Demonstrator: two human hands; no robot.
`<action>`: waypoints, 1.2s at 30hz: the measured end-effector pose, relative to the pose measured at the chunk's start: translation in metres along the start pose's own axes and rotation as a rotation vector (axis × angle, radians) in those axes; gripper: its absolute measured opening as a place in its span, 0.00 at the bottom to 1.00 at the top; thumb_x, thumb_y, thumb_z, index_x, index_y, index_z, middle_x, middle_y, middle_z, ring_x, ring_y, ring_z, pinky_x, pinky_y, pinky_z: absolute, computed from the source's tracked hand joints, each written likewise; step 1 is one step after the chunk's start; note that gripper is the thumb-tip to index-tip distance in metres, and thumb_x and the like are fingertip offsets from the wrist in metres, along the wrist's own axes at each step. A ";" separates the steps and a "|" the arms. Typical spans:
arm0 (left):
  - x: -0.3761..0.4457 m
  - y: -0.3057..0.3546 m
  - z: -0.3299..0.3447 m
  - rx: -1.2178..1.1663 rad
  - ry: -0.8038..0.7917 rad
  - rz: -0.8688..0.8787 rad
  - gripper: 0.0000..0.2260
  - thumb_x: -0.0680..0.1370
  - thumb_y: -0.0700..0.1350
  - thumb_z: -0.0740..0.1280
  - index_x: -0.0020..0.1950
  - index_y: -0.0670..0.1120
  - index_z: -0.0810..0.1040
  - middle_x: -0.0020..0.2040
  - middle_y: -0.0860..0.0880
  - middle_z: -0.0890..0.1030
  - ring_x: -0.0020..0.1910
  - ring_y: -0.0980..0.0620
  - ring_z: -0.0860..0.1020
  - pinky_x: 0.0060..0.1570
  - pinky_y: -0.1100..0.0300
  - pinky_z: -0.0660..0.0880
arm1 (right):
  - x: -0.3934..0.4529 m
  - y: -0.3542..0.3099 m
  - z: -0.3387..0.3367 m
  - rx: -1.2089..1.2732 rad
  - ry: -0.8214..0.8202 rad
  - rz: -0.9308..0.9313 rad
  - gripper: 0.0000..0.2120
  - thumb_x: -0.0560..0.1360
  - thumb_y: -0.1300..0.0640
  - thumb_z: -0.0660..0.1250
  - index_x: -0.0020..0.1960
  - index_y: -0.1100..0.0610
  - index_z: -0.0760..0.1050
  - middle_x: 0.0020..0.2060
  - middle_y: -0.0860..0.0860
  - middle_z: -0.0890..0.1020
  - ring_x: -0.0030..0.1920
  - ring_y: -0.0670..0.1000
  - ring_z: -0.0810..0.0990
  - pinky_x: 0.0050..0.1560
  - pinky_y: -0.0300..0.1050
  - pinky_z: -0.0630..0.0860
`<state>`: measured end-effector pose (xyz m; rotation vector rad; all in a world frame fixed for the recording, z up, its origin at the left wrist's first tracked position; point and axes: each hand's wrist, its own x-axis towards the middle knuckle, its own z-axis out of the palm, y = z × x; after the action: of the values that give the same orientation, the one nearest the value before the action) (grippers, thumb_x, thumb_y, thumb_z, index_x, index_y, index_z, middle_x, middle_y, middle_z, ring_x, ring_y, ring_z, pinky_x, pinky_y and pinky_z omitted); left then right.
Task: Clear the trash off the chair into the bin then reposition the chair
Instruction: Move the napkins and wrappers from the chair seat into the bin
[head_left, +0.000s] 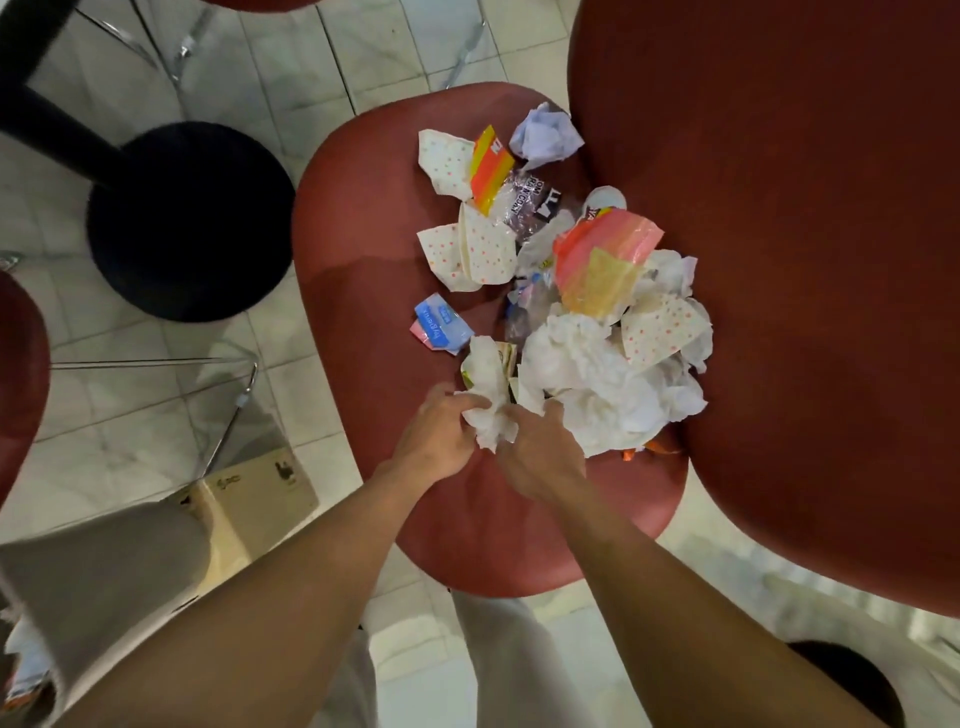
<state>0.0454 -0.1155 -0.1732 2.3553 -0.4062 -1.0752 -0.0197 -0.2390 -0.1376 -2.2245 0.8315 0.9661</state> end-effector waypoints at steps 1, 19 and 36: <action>0.002 0.000 0.002 -0.005 -0.006 0.005 0.17 0.75 0.38 0.67 0.62 0.51 0.79 0.62 0.45 0.73 0.61 0.47 0.74 0.58 0.64 0.66 | 0.001 0.000 0.000 -0.003 0.007 0.010 0.21 0.78 0.52 0.60 0.71 0.47 0.65 0.69 0.55 0.59 0.57 0.60 0.77 0.55 0.51 0.73; -0.078 -0.024 -0.049 -0.087 0.126 -0.030 0.15 0.73 0.35 0.66 0.58 0.44 0.81 0.52 0.47 0.80 0.46 0.51 0.78 0.50 0.64 0.72 | -0.071 -0.034 -0.001 0.085 0.201 -0.002 0.18 0.76 0.55 0.60 0.66 0.52 0.73 0.60 0.53 0.73 0.57 0.59 0.78 0.56 0.50 0.73; -0.260 -0.148 -0.139 -0.266 0.408 -0.208 0.12 0.74 0.40 0.69 0.56 0.46 0.82 0.54 0.49 0.82 0.44 0.56 0.77 0.48 0.65 0.70 | -0.202 -0.178 0.074 0.000 0.246 -0.287 0.17 0.75 0.55 0.62 0.62 0.51 0.76 0.60 0.54 0.76 0.56 0.58 0.78 0.55 0.50 0.75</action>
<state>-0.0060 0.1721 -0.0209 2.3275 0.1259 -0.6564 -0.0323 -0.0102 0.0211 -2.4113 0.5905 0.5662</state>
